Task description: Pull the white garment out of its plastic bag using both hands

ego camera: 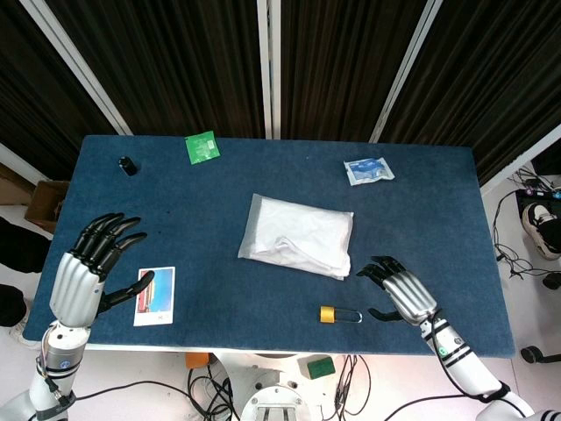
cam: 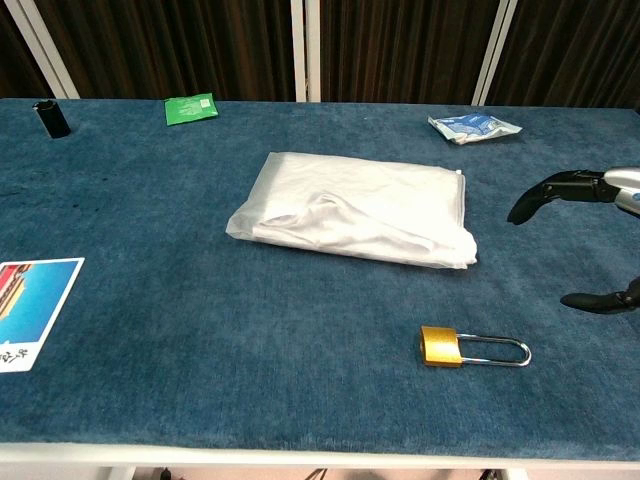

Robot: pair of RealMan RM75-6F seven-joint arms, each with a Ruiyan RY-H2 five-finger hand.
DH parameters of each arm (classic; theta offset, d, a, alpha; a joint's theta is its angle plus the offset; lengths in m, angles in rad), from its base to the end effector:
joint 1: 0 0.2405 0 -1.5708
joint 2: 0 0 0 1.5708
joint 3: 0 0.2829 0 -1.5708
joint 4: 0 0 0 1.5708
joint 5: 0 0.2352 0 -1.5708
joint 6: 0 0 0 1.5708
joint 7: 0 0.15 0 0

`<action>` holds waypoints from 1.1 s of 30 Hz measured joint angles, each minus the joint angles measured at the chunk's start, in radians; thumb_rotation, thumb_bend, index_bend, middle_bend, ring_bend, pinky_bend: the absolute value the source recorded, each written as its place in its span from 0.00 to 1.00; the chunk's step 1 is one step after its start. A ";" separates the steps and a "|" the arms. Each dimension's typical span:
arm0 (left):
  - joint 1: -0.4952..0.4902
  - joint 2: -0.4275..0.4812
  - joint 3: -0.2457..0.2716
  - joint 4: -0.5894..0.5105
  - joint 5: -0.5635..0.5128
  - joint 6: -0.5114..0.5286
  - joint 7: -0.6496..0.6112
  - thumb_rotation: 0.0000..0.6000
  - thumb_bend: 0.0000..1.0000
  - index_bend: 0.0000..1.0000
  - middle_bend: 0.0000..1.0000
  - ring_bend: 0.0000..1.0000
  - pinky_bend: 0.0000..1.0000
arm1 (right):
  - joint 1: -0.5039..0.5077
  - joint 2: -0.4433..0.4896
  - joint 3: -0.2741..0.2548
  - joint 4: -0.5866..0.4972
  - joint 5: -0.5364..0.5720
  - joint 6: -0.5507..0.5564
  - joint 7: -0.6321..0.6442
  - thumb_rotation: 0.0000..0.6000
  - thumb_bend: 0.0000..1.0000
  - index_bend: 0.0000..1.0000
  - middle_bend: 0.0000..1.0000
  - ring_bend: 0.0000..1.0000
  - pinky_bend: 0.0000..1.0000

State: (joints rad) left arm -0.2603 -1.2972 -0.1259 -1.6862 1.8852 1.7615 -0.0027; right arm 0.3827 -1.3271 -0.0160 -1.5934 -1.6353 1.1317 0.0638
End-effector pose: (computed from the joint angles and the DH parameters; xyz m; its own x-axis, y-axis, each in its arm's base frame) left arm -0.2040 0.2241 0.1240 0.0061 -0.3116 0.9502 0.8146 -0.5495 -0.1855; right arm -0.2593 -0.2452 0.0131 0.3144 -0.3498 0.8825 -0.9014 -0.4016 0.1619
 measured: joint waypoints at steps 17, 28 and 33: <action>0.017 -0.037 0.051 0.064 -0.137 -0.106 -0.040 1.00 0.18 0.27 0.20 0.14 0.19 | 0.024 -0.050 0.065 0.002 0.204 -0.048 -0.261 1.00 0.18 0.43 0.25 0.09 0.16; 0.040 -0.060 0.066 0.118 -0.163 -0.100 -0.100 1.00 0.19 0.27 0.20 0.14 0.19 | 0.081 -0.258 0.119 0.147 0.326 -0.088 -0.385 1.00 0.20 0.43 0.24 0.09 0.16; 0.045 -0.063 0.065 0.129 -0.170 -0.097 -0.114 1.00 0.19 0.27 0.20 0.14 0.19 | 0.101 -0.322 0.126 0.212 0.327 -0.092 -0.373 1.00 0.24 0.43 0.24 0.09 0.16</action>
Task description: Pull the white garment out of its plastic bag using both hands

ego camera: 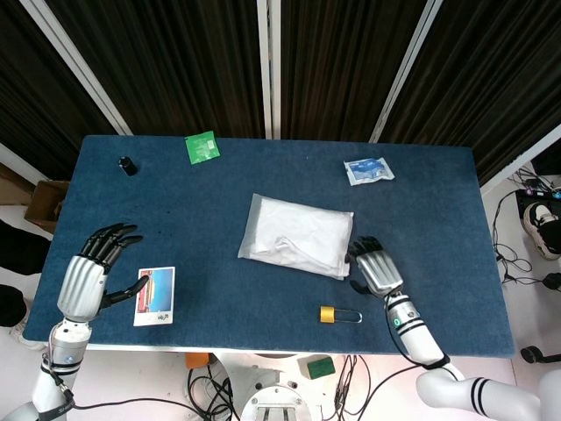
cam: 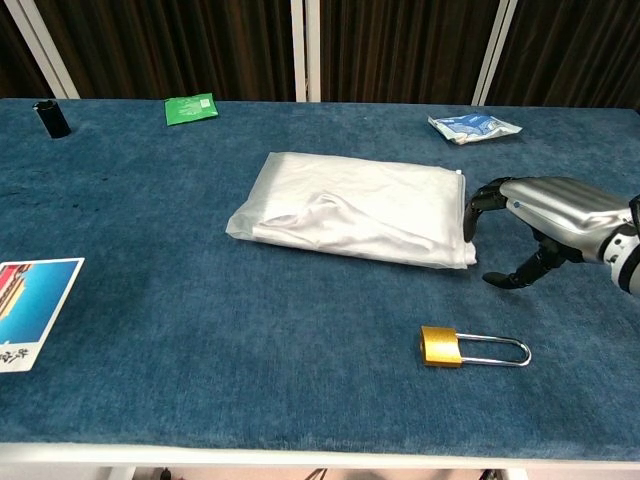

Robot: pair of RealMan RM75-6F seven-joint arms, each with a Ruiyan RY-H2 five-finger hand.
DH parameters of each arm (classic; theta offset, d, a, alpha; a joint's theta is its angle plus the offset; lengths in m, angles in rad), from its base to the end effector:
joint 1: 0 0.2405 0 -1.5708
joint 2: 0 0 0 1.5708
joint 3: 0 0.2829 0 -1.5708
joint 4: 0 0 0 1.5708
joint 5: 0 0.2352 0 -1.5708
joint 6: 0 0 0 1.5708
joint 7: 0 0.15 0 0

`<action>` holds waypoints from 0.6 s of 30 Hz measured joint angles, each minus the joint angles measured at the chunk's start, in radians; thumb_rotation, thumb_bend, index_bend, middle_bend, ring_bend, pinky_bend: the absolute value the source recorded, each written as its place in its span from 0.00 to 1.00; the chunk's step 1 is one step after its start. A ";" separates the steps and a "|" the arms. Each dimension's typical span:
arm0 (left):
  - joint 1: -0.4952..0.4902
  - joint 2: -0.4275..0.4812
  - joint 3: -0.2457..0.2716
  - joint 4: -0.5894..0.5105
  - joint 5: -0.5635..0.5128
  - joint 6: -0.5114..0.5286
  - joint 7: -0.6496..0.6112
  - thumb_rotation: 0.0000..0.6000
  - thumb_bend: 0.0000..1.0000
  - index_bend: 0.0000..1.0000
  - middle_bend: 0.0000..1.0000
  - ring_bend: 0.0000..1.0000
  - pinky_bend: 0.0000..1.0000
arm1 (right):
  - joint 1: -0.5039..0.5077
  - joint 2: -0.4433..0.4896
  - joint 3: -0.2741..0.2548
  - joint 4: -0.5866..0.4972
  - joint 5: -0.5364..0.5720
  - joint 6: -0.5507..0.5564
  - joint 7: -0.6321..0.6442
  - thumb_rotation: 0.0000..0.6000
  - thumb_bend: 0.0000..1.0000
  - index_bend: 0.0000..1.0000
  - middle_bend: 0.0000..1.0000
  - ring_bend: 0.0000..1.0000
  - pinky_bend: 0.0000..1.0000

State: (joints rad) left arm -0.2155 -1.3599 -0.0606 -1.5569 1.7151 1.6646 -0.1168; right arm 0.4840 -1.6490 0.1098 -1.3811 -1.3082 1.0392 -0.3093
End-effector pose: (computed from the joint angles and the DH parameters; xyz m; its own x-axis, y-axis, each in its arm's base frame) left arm -0.2616 0.2220 0.0885 0.0625 -0.1520 0.9864 0.9237 -0.3655 -0.1149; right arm -0.2379 -0.3023 -0.0717 0.4381 -0.2862 0.8522 -0.8855 -0.3008 0.3542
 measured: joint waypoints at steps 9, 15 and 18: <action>0.001 -0.005 -0.003 0.015 -0.005 -0.001 -0.016 1.00 0.19 0.27 0.20 0.14 0.19 | 0.011 -0.033 0.003 0.053 -0.029 0.024 0.054 1.00 0.28 0.43 0.24 0.09 0.16; -0.004 -0.010 -0.007 0.022 -0.009 -0.010 -0.023 1.00 0.18 0.27 0.20 0.14 0.19 | 0.023 -0.063 0.006 0.099 -0.036 0.026 0.070 1.00 0.31 0.44 0.25 0.09 0.15; -0.006 -0.011 -0.008 0.025 -0.011 -0.012 -0.026 1.00 0.19 0.27 0.20 0.14 0.19 | 0.026 -0.076 0.006 0.119 -0.039 0.026 0.085 1.00 0.37 0.47 0.26 0.09 0.15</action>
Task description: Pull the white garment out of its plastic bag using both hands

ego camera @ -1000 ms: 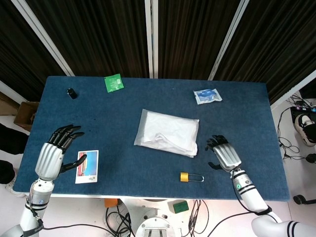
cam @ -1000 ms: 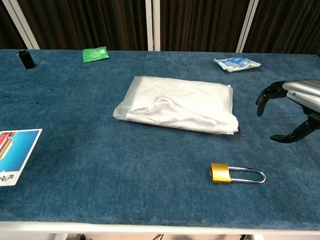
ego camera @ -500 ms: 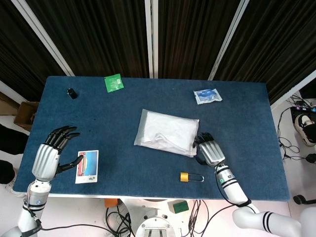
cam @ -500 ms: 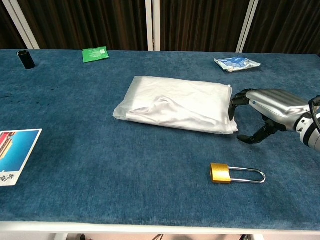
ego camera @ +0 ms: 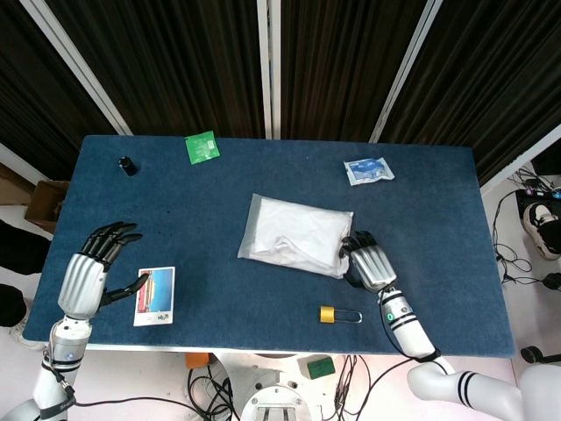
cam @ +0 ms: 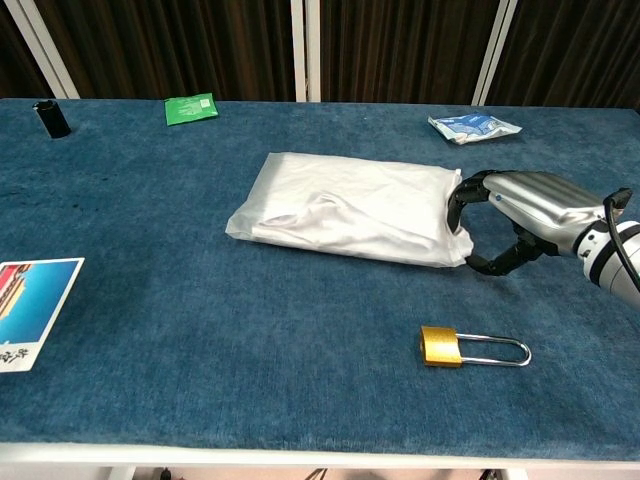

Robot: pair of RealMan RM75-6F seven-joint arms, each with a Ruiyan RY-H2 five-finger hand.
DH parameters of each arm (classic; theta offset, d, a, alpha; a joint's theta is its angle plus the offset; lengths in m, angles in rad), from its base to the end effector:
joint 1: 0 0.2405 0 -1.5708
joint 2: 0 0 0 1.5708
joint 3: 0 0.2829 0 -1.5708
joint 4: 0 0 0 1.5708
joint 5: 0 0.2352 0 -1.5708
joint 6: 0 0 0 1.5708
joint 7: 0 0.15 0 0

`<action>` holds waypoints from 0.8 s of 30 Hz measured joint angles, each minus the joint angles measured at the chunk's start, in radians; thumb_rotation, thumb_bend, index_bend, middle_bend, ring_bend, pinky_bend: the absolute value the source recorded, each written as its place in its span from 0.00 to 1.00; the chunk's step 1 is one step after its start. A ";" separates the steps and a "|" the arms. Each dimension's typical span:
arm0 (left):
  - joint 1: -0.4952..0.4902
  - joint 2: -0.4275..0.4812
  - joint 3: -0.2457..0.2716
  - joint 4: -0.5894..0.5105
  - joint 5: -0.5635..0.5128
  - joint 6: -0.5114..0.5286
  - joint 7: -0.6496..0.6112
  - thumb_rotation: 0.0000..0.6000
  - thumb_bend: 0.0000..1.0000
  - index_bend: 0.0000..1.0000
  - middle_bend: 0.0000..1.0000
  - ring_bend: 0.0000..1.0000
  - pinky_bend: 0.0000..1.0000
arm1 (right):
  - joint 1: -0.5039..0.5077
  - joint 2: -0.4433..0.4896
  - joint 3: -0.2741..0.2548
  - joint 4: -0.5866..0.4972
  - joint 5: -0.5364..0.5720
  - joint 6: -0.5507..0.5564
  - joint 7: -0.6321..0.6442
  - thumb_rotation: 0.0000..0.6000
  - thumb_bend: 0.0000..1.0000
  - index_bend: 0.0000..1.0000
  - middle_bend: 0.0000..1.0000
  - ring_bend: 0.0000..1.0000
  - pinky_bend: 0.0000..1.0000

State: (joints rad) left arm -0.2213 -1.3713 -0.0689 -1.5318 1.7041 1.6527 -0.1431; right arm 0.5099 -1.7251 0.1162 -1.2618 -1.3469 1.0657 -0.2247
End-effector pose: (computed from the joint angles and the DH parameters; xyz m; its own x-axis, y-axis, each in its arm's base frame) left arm -0.2652 0.2269 0.0858 0.0535 -0.1447 0.9880 0.9264 -0.3621 -0.1032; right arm -0.2346 -0.3146 -0.0860 0.4075 -0.2485 0.8788 -0.8932 -0.3088 0.3268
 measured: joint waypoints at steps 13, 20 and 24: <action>-0.002 -0.012 -0.001 0.015 -0.011 -0.009 -0.014 1.00 0.19 0.27 0.20 0.14 0.19 | -0.007 -0.030 -0.014 0.066 -0.015 0.011 0.059 1.00 0.50 0.58 0.30 0.09 0.15; -0.020 -0.016 -0.003 0.046 -0.052 -0.081 -0.017 1.00 0.19 0.30 0.20 0.14 0.19 | -0.021 -0.046 -0.017 0.097 -0.036 0.054 0.094 1.00 0.52 0.68 0.33 0.09 0.15; -0.048 -0.019 -0.005 0.079 -0.086 -0.169 -0.013 1.00 0.19 0.30 0.20 0.14 0.19 | -0.032 -0.063 -0.023 0.123 -0.048 0.078 0.104 1.00 0.52 0.76 0.36 0.09 0.15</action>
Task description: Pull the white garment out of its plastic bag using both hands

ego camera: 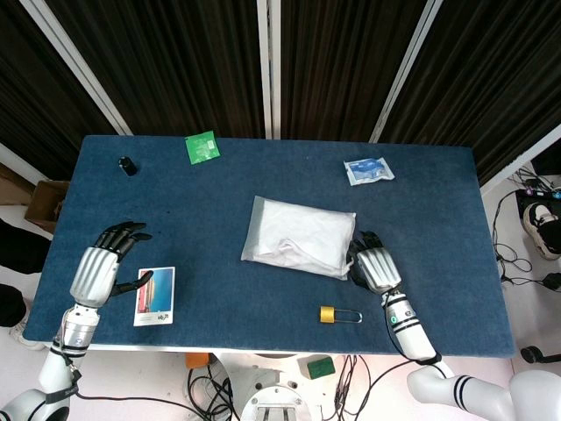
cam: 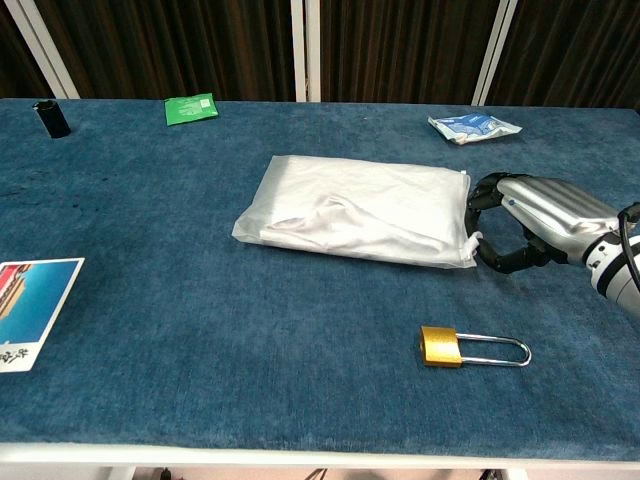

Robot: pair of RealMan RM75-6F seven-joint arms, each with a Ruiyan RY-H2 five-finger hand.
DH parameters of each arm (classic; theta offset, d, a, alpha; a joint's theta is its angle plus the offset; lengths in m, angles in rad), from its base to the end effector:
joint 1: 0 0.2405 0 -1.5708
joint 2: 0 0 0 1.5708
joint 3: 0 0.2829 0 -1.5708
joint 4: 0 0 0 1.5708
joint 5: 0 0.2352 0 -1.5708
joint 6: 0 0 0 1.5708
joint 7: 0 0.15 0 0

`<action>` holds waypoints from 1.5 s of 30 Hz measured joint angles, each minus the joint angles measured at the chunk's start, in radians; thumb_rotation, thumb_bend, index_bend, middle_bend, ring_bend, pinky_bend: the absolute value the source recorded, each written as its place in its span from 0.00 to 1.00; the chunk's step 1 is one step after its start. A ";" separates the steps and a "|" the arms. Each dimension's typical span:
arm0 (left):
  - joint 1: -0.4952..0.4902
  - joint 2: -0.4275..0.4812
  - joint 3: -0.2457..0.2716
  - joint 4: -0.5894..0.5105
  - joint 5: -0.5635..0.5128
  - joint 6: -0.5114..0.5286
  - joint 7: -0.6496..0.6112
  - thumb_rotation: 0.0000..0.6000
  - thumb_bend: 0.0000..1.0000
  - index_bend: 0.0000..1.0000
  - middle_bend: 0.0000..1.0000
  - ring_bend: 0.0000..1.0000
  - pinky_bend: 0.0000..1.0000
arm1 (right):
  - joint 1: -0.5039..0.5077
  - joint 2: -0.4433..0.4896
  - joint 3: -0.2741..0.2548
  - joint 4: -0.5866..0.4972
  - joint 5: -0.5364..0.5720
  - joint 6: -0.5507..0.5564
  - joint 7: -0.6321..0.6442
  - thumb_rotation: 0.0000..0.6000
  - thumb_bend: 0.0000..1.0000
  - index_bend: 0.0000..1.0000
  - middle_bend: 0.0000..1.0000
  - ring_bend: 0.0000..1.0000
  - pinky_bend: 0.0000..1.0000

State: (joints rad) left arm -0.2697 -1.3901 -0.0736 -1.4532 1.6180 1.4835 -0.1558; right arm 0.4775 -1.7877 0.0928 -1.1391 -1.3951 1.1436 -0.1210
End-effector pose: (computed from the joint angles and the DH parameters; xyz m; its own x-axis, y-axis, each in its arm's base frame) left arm -0.2855 0.2522 0.0634 0.1457 -0.0196 0.9891 0.9435 -0.2979 -0.1449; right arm -0.2524 -0.3084 -0.0926 0.3657 -0.2048 0.9079 -0.9110 -0.2786 0.3041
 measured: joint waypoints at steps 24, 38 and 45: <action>-0.221 -0.204 -0.019 0.206 -0.059 -0.296 0.094 1.00 0.19 0.36 0.20 0.13 0.19 | -0.028 -0.095 -0.012 0.113 -0.043 0.049 0.070 1.00 0.48 0.88 0.37 0.11 0.15; -0.347 -0.521 -0.048 0.577 -0.047 -0.320 0.103 1.00 0.19 0.37 0.20 0.13 0.19 | -0.021 -0.095 -0.002 0.101 -0.046 0.041 0.064 1.00 0.48 0.88 0.37 0.12 0.15; -0.384 -0.614 -0.060 0.695 -0.062 -0.321 0.070 1.00 0.19 0.40 0.20 0.13 0.20 | -0.019 -0.094 0.000 0.098 -0.045 0.035 0.063 1.00 0.48 0.88 0.37 0.11 0.15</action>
State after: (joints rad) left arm -0.6538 -2.0037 -0.1336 -0.7578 1.5560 1.1621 -0.0854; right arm 0.4585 -1.8814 0.0927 -1.0407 -1.4402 1.1783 -0.0579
